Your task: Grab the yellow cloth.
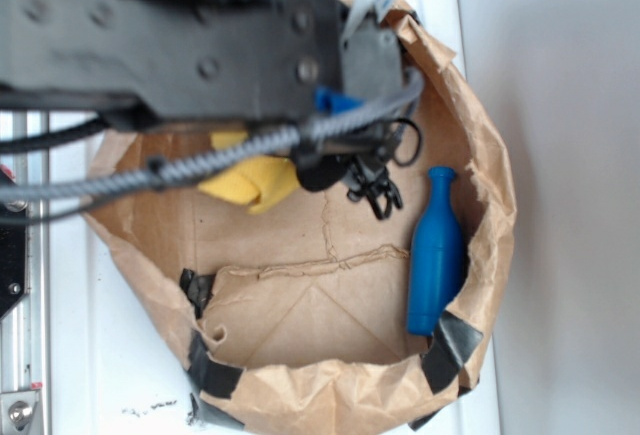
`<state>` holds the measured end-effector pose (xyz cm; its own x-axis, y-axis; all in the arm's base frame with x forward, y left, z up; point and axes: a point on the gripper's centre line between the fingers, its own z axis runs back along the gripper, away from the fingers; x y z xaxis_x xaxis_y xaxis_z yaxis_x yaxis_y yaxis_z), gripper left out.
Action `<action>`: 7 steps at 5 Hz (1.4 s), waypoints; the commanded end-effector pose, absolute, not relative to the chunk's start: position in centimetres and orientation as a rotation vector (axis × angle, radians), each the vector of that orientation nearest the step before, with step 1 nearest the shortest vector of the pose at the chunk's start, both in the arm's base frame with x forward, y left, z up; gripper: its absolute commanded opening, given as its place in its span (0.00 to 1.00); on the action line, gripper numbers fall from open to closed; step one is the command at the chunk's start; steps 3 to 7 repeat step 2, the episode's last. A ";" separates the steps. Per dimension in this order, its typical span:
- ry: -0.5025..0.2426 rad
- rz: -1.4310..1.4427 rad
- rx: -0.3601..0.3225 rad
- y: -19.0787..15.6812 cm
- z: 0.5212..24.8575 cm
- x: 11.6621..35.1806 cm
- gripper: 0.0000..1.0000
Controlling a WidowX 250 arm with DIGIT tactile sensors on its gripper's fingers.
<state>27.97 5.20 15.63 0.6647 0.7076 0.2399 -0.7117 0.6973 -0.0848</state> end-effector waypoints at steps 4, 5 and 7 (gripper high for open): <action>-0.303 0.621 0.008 2.6 20.0 26.7 0.00; -0.303 0.621 0.008 2.6 20.0 26.7 0.00; -0.303 0.621 0.008 2.6 20.0 26.7 0.00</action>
